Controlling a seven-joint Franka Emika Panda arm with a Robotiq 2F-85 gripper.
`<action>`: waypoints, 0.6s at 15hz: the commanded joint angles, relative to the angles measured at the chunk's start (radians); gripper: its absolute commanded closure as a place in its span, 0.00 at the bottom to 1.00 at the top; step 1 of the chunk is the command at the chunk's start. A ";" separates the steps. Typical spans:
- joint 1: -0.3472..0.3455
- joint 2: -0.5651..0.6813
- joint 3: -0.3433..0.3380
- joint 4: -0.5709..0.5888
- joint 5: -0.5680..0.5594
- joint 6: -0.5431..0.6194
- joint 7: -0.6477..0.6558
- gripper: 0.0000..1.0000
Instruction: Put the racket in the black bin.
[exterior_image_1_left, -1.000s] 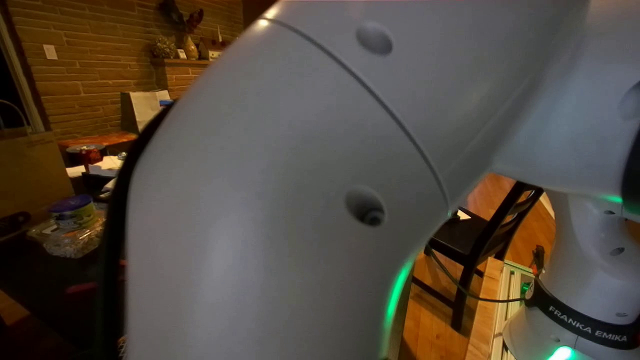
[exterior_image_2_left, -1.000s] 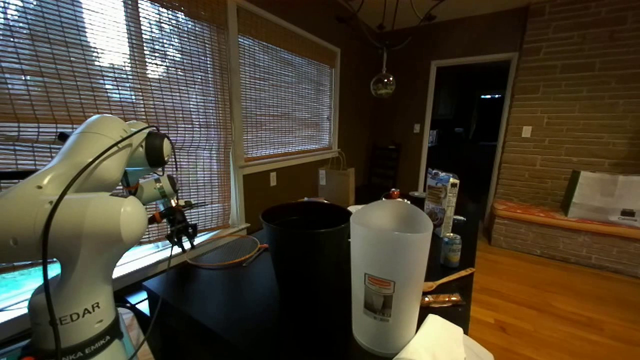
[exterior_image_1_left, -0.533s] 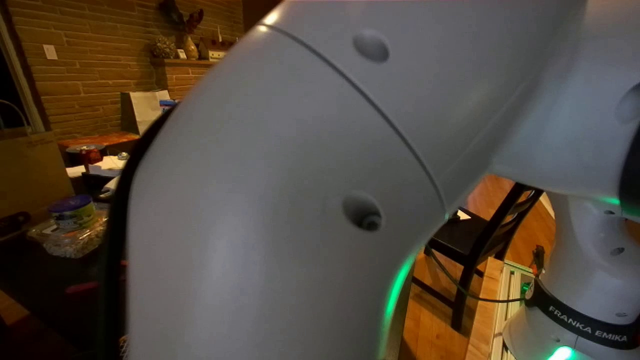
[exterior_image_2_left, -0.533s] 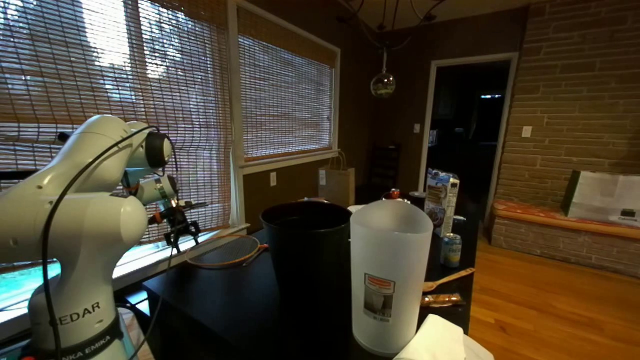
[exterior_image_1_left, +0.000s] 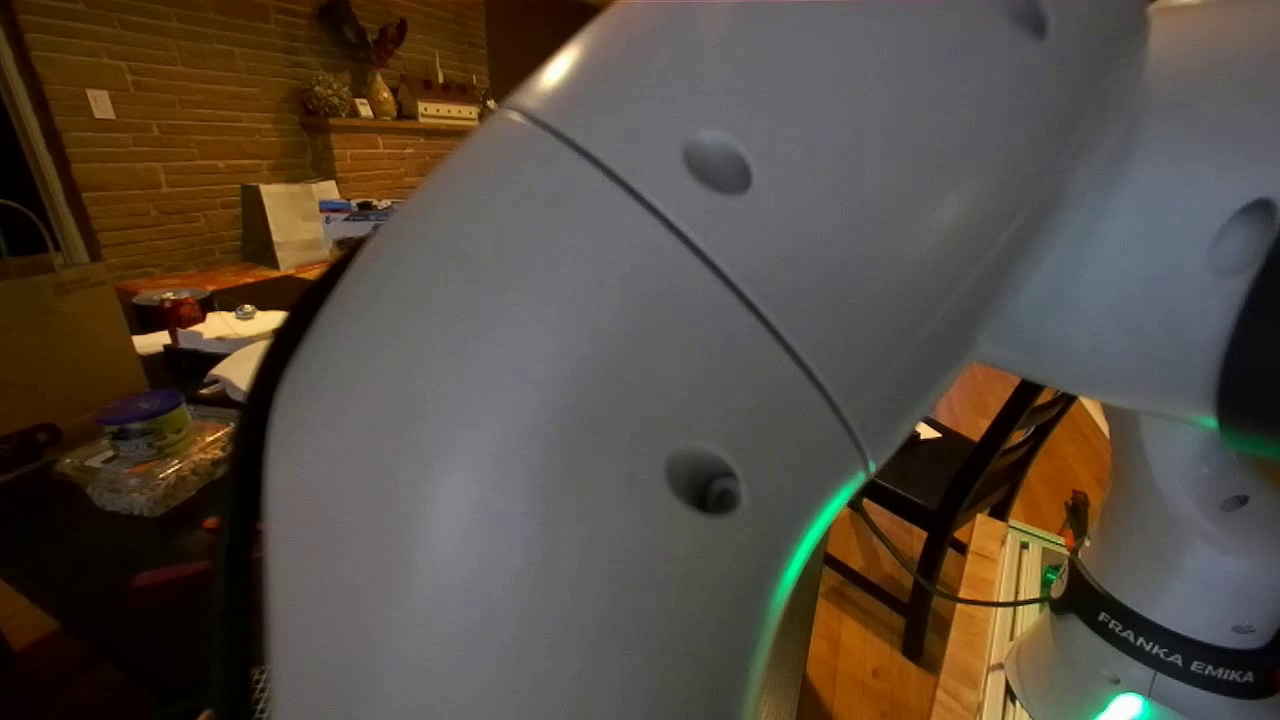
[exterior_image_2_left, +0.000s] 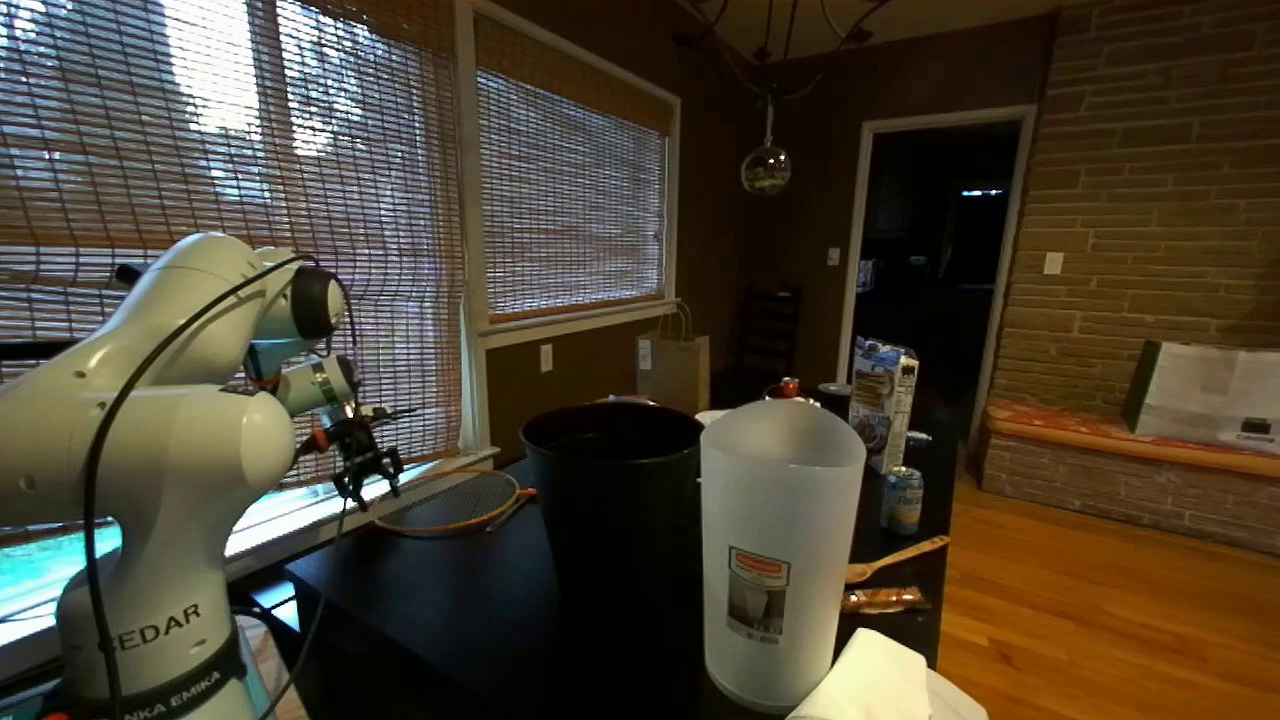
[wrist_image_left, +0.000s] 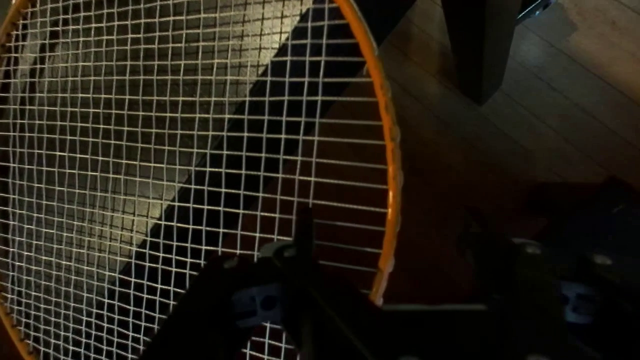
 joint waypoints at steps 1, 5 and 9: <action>0.006 0.006 -0.012 0.006 -0.016 -0.004 -0.033 0.55; 0.004 0.000 -0.021 0.002 -0.021 -0.009 -0.045 0.84; 0.002 -0.009 -0.028 -0.011 -0.021 -0.004 -0.042 1.00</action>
